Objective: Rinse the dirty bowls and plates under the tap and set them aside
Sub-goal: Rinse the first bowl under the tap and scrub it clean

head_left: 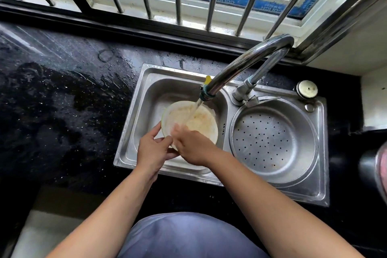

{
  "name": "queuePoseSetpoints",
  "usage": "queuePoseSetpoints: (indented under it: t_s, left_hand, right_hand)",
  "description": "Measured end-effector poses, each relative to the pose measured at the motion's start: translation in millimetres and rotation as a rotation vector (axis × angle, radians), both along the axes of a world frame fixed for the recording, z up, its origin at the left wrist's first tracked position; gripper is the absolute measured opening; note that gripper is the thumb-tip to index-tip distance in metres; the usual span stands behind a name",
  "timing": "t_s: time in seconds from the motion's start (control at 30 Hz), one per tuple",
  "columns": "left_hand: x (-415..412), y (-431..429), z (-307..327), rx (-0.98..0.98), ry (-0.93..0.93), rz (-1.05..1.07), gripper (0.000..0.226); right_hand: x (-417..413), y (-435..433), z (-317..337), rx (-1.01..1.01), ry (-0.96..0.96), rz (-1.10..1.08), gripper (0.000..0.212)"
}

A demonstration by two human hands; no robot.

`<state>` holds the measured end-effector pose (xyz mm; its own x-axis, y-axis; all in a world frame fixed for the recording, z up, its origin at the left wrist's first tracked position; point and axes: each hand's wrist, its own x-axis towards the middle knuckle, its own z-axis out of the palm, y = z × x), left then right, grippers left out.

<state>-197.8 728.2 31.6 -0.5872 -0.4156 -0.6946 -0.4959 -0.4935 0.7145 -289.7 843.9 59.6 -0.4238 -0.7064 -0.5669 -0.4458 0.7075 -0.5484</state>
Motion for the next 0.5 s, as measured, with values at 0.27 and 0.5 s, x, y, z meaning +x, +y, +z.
queuePoseSetpoints:
  t_s: [0.27,0.5]
  left_hand:
    - [4.1,1.4,2.4,0.020,-0.035,0.060,0.071]
    - [-0.3,-3.5,9.5,0.002,-0.003,0.044,0.054]
  right_hand:
    - [-1.2,24.4,-10.5,0.240,0.146,-0.194,0.040]
    - [12.7,7.9,0.6,-0.132,-0.127,-0.103,0.035]
